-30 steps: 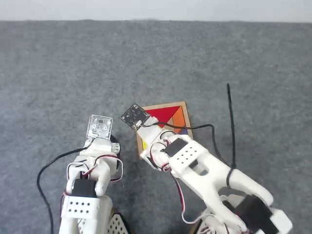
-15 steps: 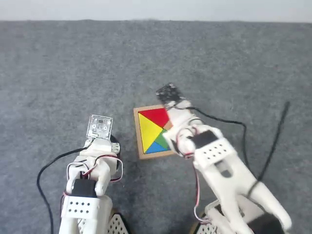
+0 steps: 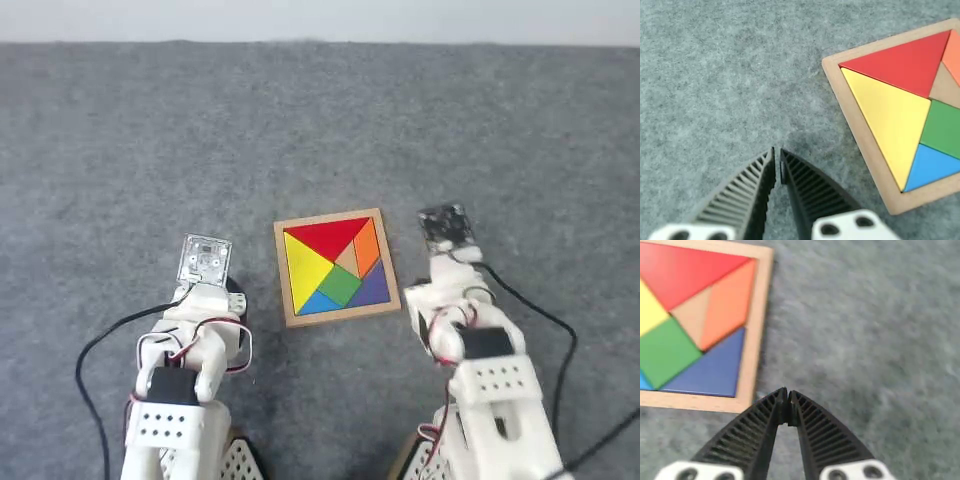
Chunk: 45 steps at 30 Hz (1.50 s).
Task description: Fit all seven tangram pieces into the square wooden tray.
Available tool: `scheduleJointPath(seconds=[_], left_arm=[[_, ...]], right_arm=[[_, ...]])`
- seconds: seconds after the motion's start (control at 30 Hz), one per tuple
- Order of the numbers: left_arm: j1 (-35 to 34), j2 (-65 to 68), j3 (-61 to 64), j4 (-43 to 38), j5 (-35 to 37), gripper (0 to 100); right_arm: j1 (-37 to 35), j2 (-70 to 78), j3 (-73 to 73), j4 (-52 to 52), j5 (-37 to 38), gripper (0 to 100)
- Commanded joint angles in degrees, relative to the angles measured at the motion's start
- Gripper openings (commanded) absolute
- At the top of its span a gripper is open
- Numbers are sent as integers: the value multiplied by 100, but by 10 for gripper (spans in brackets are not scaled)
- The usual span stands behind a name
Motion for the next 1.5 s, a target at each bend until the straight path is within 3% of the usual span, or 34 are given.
scheduleJointPath(seconds=[0.0,0.3,0.6,0.9,1.13,1.47], left_arm=[[-26,-70,-48,9,26,14],[-26,-70,-48,9,26,14],[-26,-70,-48,9,26,14],[-26,-70,-48,9,26,14],[-26,-70,-48,9,26,14],[-26,-70,-48,9,35,14]], right_arm=[[286,-963,501,40,589,8],[268,-2598,1292,75,870,8],[242,-3591,1187,1095,844,9],[259,-3811,1459,1490,888,9],[277,-3925,1723,1613,1626,9],[251,-3934,1723,1648,1609,9]])
